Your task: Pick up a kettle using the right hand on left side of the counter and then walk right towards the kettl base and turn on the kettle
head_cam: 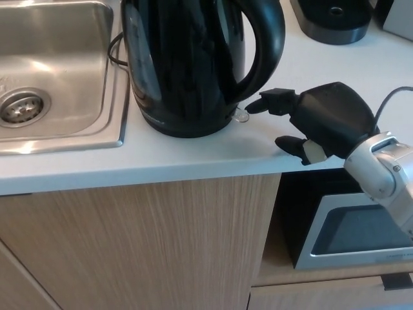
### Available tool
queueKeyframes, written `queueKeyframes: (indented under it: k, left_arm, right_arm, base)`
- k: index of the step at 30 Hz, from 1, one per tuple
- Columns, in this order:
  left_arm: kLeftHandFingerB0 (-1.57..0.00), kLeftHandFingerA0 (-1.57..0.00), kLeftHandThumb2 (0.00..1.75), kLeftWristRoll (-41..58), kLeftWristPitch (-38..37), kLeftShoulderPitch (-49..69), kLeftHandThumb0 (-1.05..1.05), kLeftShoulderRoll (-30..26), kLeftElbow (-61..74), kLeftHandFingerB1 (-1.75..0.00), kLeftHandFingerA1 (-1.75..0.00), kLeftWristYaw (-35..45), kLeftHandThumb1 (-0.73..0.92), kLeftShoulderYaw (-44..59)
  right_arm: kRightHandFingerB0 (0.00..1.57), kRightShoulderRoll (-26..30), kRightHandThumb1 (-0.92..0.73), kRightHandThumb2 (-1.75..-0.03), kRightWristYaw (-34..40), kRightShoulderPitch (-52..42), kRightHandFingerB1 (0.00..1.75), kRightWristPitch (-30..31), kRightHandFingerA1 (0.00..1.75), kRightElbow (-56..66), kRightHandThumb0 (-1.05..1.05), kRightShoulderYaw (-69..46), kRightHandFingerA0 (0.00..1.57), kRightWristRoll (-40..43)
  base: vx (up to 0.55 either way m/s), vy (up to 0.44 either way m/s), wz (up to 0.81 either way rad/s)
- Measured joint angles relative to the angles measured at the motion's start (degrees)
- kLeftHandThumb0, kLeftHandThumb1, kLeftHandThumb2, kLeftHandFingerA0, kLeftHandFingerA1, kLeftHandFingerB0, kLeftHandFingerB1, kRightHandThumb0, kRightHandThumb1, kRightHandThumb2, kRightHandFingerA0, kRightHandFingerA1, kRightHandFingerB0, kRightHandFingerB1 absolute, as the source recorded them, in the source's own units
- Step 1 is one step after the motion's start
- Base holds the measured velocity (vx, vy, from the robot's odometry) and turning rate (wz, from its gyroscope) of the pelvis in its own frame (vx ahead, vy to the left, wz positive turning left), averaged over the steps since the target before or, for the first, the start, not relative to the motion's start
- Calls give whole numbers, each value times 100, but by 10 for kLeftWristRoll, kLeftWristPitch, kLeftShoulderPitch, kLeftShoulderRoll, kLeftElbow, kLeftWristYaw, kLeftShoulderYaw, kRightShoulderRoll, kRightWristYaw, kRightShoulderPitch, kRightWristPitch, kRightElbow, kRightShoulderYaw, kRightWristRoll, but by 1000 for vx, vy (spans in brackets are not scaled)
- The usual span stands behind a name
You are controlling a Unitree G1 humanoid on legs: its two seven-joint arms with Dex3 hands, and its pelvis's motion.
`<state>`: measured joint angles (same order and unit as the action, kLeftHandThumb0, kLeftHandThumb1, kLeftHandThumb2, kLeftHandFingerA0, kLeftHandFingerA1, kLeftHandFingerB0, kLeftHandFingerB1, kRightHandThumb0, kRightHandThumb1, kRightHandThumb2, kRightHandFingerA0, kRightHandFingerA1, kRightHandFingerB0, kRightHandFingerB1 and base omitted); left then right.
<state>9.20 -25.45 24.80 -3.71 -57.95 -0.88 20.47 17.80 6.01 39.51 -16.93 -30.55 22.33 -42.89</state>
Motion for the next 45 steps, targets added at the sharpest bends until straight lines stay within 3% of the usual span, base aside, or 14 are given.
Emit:
queueKeyframes:
  k: [9, 11, 12, 16, 17, 29, 30, 39, 41, 42, 45]
  left_arm:
    - [-86, -102, 117, 0, 0, -1, 28, 0, 3, -94, -107, 1, 55, 0]
    - [-84, -100, 116, 0, 0, -1, 26, 0, 3, -93, -106, 2, 55, 0]
    - [-81, -92, 110, 0, 0, -1, 23, 0, 4, -95, -115, 1, 59, 0]
    - [-81, -92, 110, 0, 0, -1, 23, 0, 6, -95, -115, 1, 59, 0]
    - [-84, -96, 124, 0, 0, -1, 28, 0, 6, -96, -114, 1, 55, 0]
    - [-82, -94, 121, 1, 0, 5, 30, 0, 14, -95, -109, 5, 58, 1]
    - [-84, -100, 119, 1, 0, 6, 29, 0, 14, -93, -106, 5, 55, 1]
    - [-85, -98, 116, -2, 0, 10, 25, -2, 13, -93, -105, 6, 55, -4]
    - [-85, -99, 118, -2, 0, 10, 29, -2, 13, -94, -106, 6, 56, -6]
    - [-83, -96, 121, -2, 0, 9, 30, -3, 11, -94, -110, 6, 57, -6]
    - [-83, -96, 122, -2, 0, 6, 30, -3, 9, -94, -108, 6, 57, -6]
  right_arm:
    - [54, -4, -56, -74, 15, 2, 46, 0, 166, -7, -13, 9, 88, 0]
    - [54, -4, -56, -73, 17, 2, 46, 0, 165, -7, -13, 10, 88, 0]
    - [55, -4, -57, -73, 17, 2, 46, 0, 164, -7, -15, 10, 87, 0]
    - [55, -4, -57, -73, 18, 0, 46, 0, 164, -7, -15, 12, 87, 1]
    - [54, -4, -57, -72, 18, -1, 46, 0, 163, -7, -15, 12, 88, 1]
    - [55, -17, -58, -71, 24, -10, 47, 11, 167, -3, -12, 13, 90, 2]
    - [54, -17, -57, -69, 25, -10, 47, 11, 157, -3, -14, 13, 88, 2]
    - [53, -17, -57, -70, 33, -10, 47, 18, 160, -13, -13, 21, 89, 2]
    - [52, -17, -59, -66, 34, -9, 47, 18, 152, -16, -16, 23, 88, 1]
    - [53, -17, -59, -63, 34, -6, 49, 19, 137, -20, -17, 27, 88, 1]
    - [50, -18, -60, -63, 35, 0, 48, 22, 139, -26, -17, 40, 85, -2]
  base:
    - [0, 0, 0]
    - [0, 0, 0]
    - [0, 0, 0]
    - [0, 0, 0]
    - [0, 0, 0]
    - [0, 0, 0]
    - [0, 0, 0]
    - [0, 0, 0]
    - [0, 0, 0]
    - [0, 0, 0]
    - [0, 0, 0]
